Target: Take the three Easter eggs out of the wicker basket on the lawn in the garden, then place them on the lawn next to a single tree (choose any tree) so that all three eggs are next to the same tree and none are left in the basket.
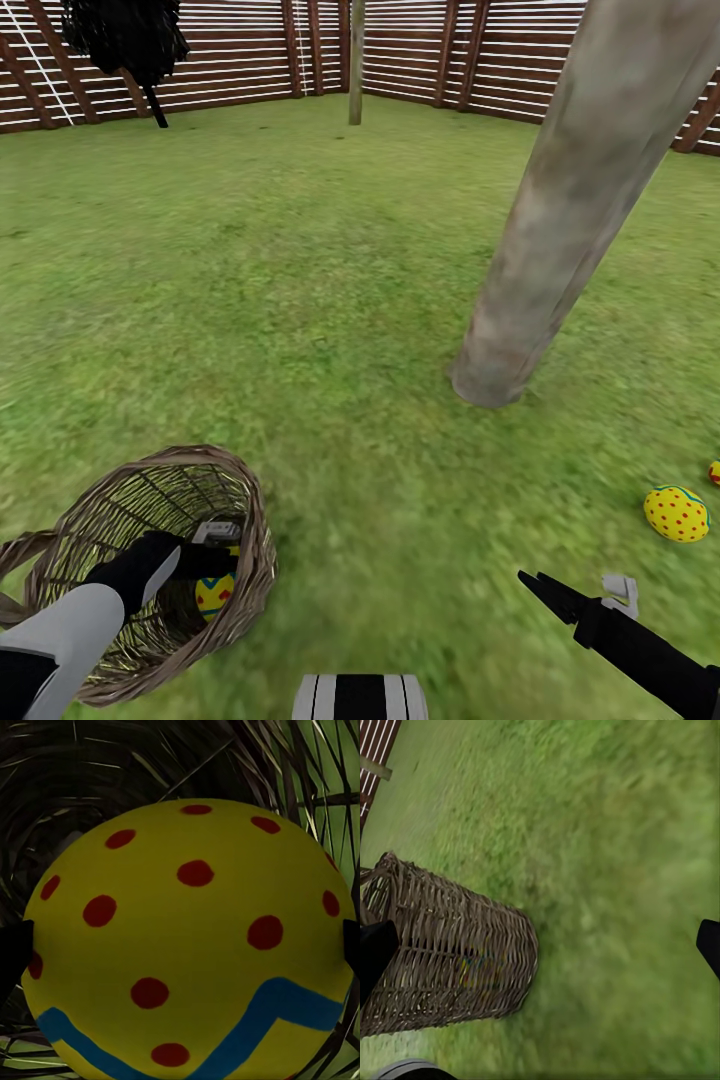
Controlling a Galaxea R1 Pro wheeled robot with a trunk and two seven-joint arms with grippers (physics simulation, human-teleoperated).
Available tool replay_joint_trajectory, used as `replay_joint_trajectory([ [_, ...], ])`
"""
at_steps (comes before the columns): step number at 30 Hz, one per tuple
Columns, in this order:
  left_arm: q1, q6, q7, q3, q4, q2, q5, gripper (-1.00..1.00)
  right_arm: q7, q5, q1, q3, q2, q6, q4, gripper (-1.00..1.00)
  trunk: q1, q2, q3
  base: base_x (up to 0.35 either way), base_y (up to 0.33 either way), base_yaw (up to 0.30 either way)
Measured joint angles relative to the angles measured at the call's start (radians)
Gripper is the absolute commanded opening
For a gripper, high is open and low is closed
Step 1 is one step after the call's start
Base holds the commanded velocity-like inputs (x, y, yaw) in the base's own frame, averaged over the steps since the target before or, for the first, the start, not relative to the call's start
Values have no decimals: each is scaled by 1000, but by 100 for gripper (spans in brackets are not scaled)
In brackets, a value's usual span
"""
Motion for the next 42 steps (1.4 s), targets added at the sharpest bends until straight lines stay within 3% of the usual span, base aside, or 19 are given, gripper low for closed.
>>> replay_joint_trajectory([
  [24, 0, 0, -1, 0, 0, 0, 2, -100, 0, 3, 0, 0, 0, 0, 0, 100, 0, 0, 0, 0, 0, 0],
  [37, 1, 1, 13, -3, 20, 1, 2, -100, 0, 2, 1, 0, 0, 0, 0, 100, -6, 3, 50, 0, 0, 0],
  [42, 3, -1, 72, -2, 22, 1, 2, -100, 0, 2, 0, 0, 1, 0, 0, 100, -8, 4, 69, 0, 0, 0],
])
